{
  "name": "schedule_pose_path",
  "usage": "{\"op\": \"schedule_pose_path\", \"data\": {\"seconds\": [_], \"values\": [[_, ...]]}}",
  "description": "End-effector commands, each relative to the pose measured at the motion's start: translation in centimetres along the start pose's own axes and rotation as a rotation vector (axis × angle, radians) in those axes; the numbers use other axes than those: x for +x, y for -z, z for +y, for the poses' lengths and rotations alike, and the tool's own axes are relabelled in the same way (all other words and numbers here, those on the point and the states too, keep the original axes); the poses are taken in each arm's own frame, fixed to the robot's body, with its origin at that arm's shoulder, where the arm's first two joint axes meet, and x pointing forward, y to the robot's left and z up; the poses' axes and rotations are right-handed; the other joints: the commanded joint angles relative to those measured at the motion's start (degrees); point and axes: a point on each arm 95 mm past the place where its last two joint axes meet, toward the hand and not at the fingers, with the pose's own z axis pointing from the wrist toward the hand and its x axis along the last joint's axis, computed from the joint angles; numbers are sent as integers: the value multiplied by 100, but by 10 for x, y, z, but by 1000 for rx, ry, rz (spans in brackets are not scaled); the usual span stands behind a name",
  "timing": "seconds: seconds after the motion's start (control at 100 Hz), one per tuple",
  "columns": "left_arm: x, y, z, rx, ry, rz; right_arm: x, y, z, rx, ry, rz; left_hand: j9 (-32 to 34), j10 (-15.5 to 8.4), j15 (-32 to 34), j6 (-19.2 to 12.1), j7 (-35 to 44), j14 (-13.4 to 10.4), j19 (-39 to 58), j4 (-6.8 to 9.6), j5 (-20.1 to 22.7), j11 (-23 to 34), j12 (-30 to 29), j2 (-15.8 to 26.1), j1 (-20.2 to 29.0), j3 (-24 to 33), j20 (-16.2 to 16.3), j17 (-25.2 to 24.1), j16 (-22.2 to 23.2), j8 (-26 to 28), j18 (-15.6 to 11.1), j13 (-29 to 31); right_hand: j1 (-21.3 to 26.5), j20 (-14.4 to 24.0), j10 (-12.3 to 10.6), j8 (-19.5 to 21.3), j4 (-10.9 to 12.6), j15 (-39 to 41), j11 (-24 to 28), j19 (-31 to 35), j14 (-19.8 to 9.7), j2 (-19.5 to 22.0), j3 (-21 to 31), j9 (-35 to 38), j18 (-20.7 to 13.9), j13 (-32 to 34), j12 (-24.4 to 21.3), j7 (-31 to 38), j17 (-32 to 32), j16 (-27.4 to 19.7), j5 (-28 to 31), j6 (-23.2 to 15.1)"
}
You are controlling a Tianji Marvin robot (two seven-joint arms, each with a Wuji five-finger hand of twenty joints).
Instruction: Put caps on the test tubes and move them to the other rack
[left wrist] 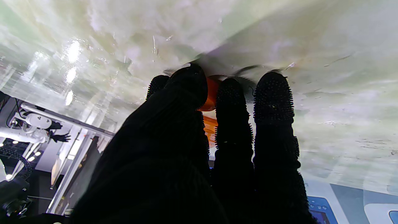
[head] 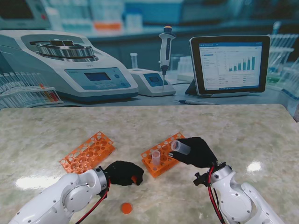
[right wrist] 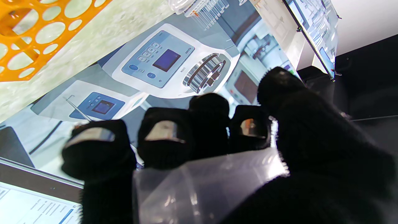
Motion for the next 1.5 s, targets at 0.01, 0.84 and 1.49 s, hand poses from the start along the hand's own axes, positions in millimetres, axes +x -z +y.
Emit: {"op": "schedule_pose_path", "data": {"seconds": [0.01,0.84,1.49], "values": [[-7,7,30,-80,20,-25,2,2,-3,3,-12,2,526,878,-583,398,129,114,-595,49,203,363,-109,-188,509,367,-634,154,-243,-29,81,165,171,100,-47,296,102,-100,5,-8,-64,217,-26,-20,64,109,-36,208,65,-60,184,-285],[1,0,6,6,10,23,3,0,-3,5,-23,1,348,960,-782,548,-45,160,-767,-27,220,397,-324,-146,633,485,-627,76,-160,-170,157,116,180,119,-48,308,96,-121,12,-37,-57,229,-58,-31,71,110,-55,197,61,-60,166,-299],[10,8,-14,60,4,33,3,0,-4,8,-26,3,276,978,-871,601,-141,172,-819,-55,227,461,-430,-131,685,550,-643,13,-107,-193,207,94,177,124,-47,312,91,-129,12,-47,-56,237,-66,-36,71,111,-60,193,58,-61,161,-308]]}}
